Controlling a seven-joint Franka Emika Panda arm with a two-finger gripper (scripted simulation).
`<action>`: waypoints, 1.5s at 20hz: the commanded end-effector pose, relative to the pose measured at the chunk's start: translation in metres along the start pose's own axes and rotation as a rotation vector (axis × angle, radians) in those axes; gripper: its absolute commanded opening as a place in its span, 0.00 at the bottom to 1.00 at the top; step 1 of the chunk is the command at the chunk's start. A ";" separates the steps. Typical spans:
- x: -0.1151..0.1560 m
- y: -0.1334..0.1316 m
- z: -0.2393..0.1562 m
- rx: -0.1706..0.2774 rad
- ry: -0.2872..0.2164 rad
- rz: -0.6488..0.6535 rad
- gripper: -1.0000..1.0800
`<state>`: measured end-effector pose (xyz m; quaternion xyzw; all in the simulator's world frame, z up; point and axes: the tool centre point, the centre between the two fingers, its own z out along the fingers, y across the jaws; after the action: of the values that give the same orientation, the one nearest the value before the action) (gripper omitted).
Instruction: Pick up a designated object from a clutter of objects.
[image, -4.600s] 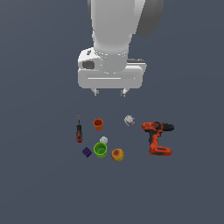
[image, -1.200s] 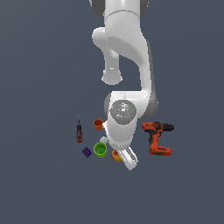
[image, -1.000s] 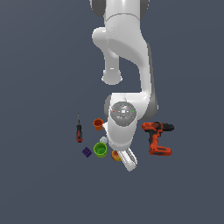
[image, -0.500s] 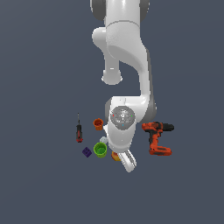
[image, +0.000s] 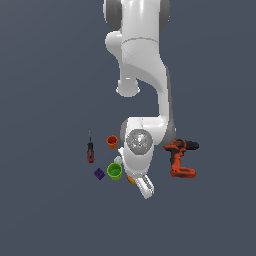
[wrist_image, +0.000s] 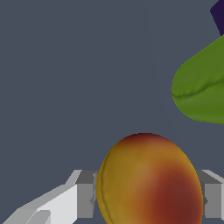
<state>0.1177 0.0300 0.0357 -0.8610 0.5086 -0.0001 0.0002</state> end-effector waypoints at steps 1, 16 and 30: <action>0.000 0.000 0.001 -0.001 0.000 0.000 0.00; 0.000 0.003 -0.007 0.000 0.000 0.000 0.00; 0.003 0.043 -0.088 0.001 -0.001 0.000 0.00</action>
<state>0.0860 0.0097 0.1101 -0.8610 0.5087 0.0012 0.0001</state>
